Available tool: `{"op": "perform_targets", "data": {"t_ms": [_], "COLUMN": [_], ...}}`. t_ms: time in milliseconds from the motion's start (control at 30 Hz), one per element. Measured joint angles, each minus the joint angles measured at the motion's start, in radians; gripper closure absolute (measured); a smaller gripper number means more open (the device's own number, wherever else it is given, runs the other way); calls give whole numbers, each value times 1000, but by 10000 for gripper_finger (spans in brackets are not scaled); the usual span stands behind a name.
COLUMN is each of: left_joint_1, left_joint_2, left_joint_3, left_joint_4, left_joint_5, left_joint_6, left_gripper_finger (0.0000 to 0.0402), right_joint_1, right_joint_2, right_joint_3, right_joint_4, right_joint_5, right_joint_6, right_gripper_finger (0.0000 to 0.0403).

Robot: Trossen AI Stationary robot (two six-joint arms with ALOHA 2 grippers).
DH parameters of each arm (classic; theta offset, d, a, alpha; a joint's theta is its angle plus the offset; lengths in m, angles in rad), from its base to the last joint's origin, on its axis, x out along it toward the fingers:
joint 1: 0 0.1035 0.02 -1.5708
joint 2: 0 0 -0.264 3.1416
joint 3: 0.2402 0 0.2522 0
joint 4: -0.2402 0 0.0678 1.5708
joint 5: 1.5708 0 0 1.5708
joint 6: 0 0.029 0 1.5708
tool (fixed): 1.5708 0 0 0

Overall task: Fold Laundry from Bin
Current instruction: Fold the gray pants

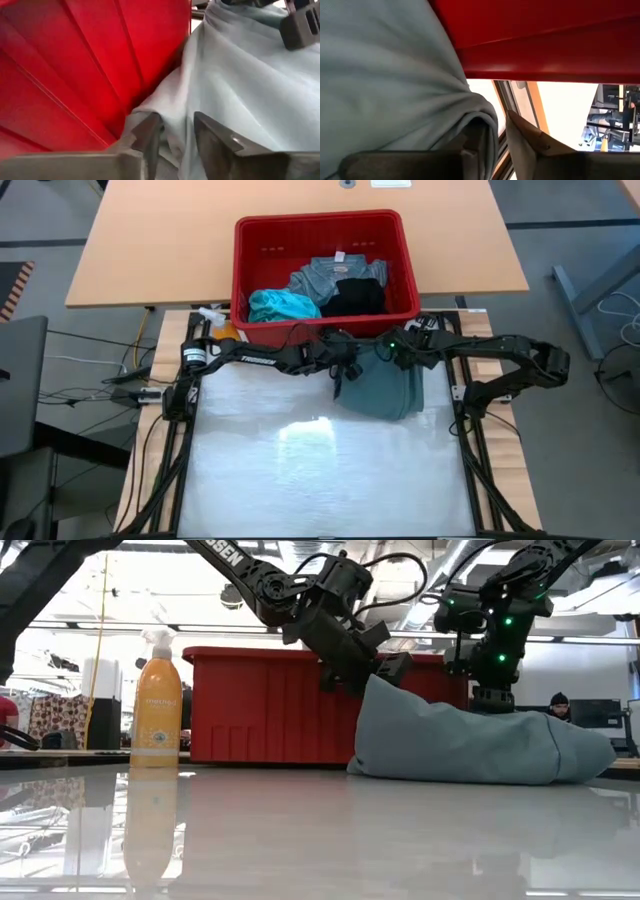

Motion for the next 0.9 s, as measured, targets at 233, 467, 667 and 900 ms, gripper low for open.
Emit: {"op": "perform_targets", "data": {"t_ms": [233, 467, 667, 900], "left_joint_1": [-72, -211, -254, -225], "left_joint_2": [-92, -102, 43, 84], "left_joint_3": [-2, -156, -221, -209], "left_joint_4": [-22, 255, 403, 337], "left_joint_5": [-128, -132, -206, -163], "left_joint_6": [112, 157, 97, -11], "left_gripper_finger": [232, 242, 261, 275], "right_joint_1": [-35, -62, -47, -38], "right_joint_2": [0, 0, 0, -5], "right_joint_3": [0, 0, 0, 40], "right_joint_4": [0, -11, -35, -125], "right_joint_5": [-1, -1, -2, -92], "right_joint_6": [-3, 0, 0, 24], "right_gripper_finger": [241, 183, 173, 169]}}
